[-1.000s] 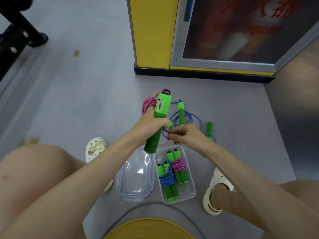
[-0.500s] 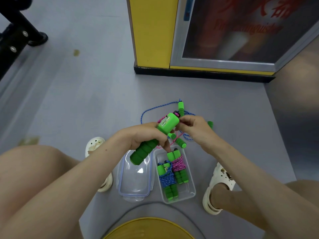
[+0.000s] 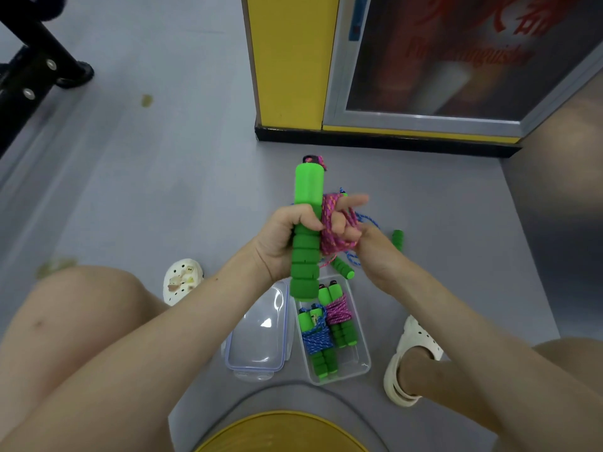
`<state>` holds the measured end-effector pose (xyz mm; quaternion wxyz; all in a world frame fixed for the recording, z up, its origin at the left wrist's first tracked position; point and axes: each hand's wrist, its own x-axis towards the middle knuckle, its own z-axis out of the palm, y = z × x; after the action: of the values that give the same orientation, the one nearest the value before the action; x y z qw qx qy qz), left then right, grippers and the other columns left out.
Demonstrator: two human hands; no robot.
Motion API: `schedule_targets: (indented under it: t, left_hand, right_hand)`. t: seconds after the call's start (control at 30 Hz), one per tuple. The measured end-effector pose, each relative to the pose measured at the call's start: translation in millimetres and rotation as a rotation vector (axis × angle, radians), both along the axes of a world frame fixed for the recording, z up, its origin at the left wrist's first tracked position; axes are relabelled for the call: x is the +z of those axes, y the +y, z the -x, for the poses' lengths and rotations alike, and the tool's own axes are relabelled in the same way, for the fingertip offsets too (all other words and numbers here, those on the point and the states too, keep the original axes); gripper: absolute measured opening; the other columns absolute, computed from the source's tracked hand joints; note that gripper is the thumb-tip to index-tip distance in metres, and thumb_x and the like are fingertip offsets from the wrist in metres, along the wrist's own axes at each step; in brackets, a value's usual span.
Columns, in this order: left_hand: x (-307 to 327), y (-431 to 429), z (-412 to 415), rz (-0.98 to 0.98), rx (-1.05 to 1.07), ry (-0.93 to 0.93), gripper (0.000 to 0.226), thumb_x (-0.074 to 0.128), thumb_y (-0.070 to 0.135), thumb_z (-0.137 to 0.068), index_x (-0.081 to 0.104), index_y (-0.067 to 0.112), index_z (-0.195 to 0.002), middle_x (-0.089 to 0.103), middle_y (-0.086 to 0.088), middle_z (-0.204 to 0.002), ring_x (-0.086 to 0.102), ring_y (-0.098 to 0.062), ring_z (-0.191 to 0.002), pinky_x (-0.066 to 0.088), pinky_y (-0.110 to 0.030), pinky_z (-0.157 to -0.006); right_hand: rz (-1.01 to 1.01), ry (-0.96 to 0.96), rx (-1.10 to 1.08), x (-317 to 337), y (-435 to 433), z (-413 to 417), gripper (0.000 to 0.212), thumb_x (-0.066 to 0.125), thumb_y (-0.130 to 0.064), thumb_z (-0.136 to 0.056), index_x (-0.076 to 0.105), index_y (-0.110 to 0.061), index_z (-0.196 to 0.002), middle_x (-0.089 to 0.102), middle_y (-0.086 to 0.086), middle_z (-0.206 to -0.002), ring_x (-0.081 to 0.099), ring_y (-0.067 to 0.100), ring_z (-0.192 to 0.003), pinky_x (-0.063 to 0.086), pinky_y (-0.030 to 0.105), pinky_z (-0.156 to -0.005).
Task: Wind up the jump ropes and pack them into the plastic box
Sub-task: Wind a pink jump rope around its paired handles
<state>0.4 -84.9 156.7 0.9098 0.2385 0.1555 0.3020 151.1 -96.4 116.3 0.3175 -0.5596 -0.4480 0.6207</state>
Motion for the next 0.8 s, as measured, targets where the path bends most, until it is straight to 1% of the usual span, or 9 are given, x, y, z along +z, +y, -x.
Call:
schedule_targets:
  t: [0.07, 0.17, 0.3, 0.37, 0.47, 0.53, 0.57, 0.67, 0.8]
  left_hand:
    - [2.8, 1.5, -4.1, 0.007, 0.076, 0.001, 0.068, 0.062, 0.003, -0.057, 0.058, -0.001, -0.125, 0.073, -0.013, -0.092, 0.069, -0.026, -0.092, 0.055, -0.03, -0.082]
    - [8.2, 2.7, -11.3, 0.038, 0.187, 0.055, 0.071, 0.04, -0.004, -0.066, 0.044, 0.01, -0.136, 0.064, -0.014, -0.122, 0.063, -0.023, -0.111, 0.053, -0.021, -0.057]
    - [7.4, 8.9, -14.0, -0.062, 0.415, 0.354, 0.054, 0.038, -0.01, -0.076, 0.055, 0.022, -0.116, 0.055, -0.005, -0.137, 0.051, -0.014, -0.127, 0.05, -0.015, -0.079]
    - [2.7, 12.1, -11.0, -0.192, 0.419, 0.616, 0.046, 0.043, -0.011, -0.079, 0.056, 0.02, -0.111, 0.057, 0.001, -0.13, 0.055, -0.006, -0.114, 0.047, -0.009, -0.075]
    - [-5.6, 9.2, -9.2, -0.492, 0.359, 1.063, 0.034, 0.06, 0.002, -0.072, 0.052, 0.019, -0.1, 0.053, 0.005, -0.092, 0.049, -0.011, -0.082, 0.042, -0.021, -0.069]
    - [-12.8, 10.0, -5.3, -0.795, 0.373, 1.252, 0.065, 0.065, 0.005, -0.068, 0.045, 0.014, -0.13, 0.044, 0.01, -0.104, 0.045, -0.01, -0.09, 0.039, -0.019, -0.078]
    - [-14.9, 11.6, -3.2, -0.874, 0.375, 1.281, 0.085, 0.066, 0.004, -0.067, 0.031, 0.014, -0.144, 0.038, 0.015, -0.112, 0.044, -0.007, -0.094, 0.038, -0.018, -0.083]
    - [-9.0, 15.0, 4.4, -0.821, 0.285, 1.301, 0.074, 0.066, -0.002, -0.073, 0.036, 0.032, -0.131, 0.029, 0.03, -0.093, 0.046, 0.0, -0.079, 0.049, -0.029, -0.079]
    - [-9.5, 11.3, 7.3, -0.707, -0.085, 1.415, 0.031, 0.067, 0.009, -0.077, 0.047, 0.014, -0.1, 0.05, 0.003, -0.082, 0.05, -0.015, -0.07, 0.042, -0.025, -0.059]
  right_hand:
    - [-0.016, -0.116, 0.089, -4.2, -4.8, 3.2, 0.016, 0.051, -0.014, -0.096, 0.066, -0.008, -0.098, 0.07, 0.007, -0.098, 0.063, 0.018, -0.097, 0.045, 0.032, -0.097]
    - [-0.012, -0.186, 0.154, -3.6, -7.6, 2.5, 0.018, 0.051, -0.016, -0.097, 0.068, -0.01, -0.092, 0.072, 0.009, -0.09, 0.065, 0.01, -0.082, 0.049, 0.031, -0.088]
    - [-0.062, -0.261, 0.258, -1.4, -6.7, -3.7, 0.018, 0.059, -0.023, -0.092, 0.069, -0.014, -0.104, 0.072, 0.013, -0.089, 0.065, 0.022, -0.079, 0.048, 0.04, -0.086]
    - [-0.08, -0.297, 0.248, 0.9, -6.3, -6.4, 0.014, 0.061, -0.019, -0.091, 0.069, -0.013, -0.1, 0.069, 0.012, -0.079, 0.06, 0.014, -0.068, 0.047, 0.034, -0.076]
    - [-0.125, -0.329, 0.206, 4.9, -2.5, -8.9, 0.013, 0.065, -0.016, -0.087, 0.071, -0.006, -0.092, 0.064, 0.017, -0.072, 0.054, 0.013, -0.059, 0.047, 0.033, -0.066]
    - [-0.145, -0.321, 0.157, 8.4, -0.1, -11.5, 0.016, 0.067, -0.013, -0.085, 0.07, 0.003, -0.088, 0.056, 0.019, -0.066, 0.049, 0.013, -0.056, 0.044, 0.026, -0.06]
    - [-0.15, -0.313, 0.138, 10.1, 1.1, -13.4, 0.016, 0.067, -0.012, -0.086, 0.07, 0.004, -0.086, 0.053, 0.015, -0.063, 0.047, 0.011, -0.054, 0.043, 0.021, -0.058]
    - [-0.178, -0.266, 0.107, 16.9, 4.0, -17.7, 0.012, 0.062, -0.012, -0.09, 0.07, -0.009, -0.081, 0.062, 0.001, -0.068, 0.047, 0.001, -0.05, 0.043, 0.014, -0.059]
    - [-0.206, -0.198, 0.012, 17.2, 6.3, -19.5, 0.019, 0.055, -0.011, -0.094, 0.067, -0.016, -0.08, 0.065, -0.006, -0.073, 0.052, -0.002, -0.056, 0.045, 0.01, -0.065]
